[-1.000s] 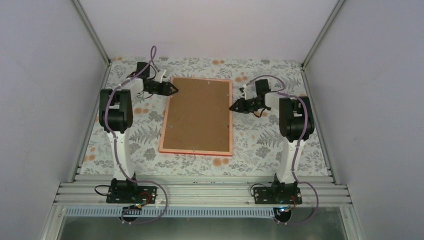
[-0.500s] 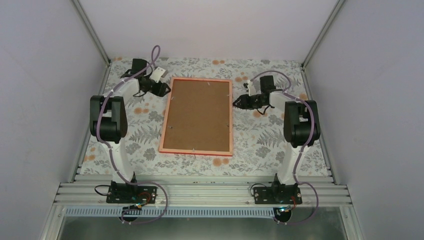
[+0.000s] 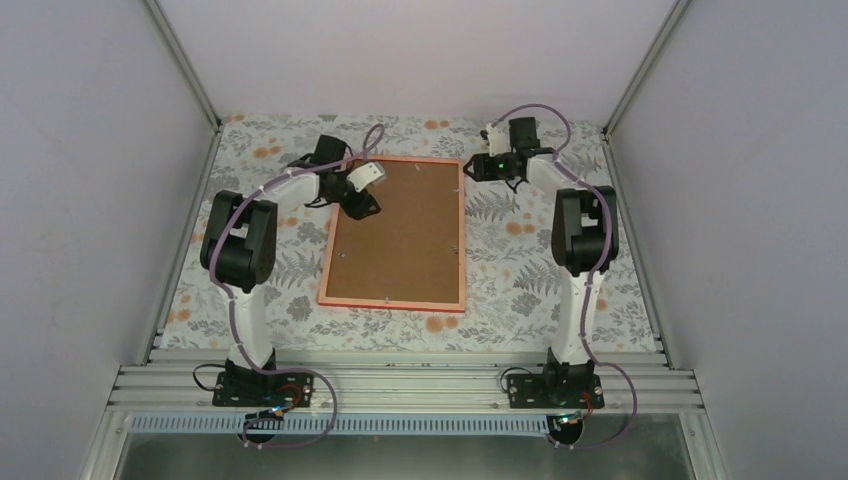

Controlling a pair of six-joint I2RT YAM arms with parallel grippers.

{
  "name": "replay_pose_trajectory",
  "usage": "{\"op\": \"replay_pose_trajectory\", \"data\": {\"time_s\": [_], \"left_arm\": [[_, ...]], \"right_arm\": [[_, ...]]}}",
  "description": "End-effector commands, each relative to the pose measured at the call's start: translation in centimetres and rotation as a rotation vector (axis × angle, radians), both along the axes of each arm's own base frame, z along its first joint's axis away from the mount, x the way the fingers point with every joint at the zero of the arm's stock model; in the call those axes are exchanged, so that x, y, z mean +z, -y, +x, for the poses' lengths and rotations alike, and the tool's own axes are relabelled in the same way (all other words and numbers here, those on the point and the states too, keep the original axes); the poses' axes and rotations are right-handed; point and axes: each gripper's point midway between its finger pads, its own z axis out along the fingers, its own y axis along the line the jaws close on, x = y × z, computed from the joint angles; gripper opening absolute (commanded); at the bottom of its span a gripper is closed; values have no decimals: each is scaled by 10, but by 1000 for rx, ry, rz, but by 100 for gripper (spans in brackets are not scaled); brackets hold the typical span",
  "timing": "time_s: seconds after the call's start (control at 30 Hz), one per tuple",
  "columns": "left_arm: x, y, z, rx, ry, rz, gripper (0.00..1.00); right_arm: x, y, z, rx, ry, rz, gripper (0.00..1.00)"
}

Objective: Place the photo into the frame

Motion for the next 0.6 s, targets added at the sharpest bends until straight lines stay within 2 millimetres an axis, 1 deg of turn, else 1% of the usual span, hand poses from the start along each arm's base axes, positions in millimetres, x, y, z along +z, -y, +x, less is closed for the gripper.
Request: {"op": "replay_pose_trajectory", "data": {"time_s": [0.0, 0.03, 0.1, 0.2, 0.33, 0.4, 0.5, 0.57], "left_arm": [[16, 8, -4, -73, 92, 17, 59], [16, 12, -11, -100, 90, 16, 59], [14, 17, -28, -162, 86, 19, 59], [14, 18, -54, -254, 87, 29, 60], [24, 20, -91, -370, 108, 23, 60], [29, 28, -107, -417, 124, 25, 62], [27, 43, -131, -476, 126, 28, 64], [24, 53, -144, -514, 144, 35, 68]], "right_arm": [[-20, 3, 25, -52, 29, -130, 49], [-25, 2, 28, -50, 26, -138, 49], [-27, -1, 30, -38, 33, -149, 50], [-37, -3, 27, -21, 23, -171, 50], [-50, -1, 19, 4, 1, -208, 50], [-56, 1, 13, 18, -11, -226, 50], [-59, 2, 5, 44, -13, -243, 50], [-60, 3, 2, 57, -15, -247, 51]]}}
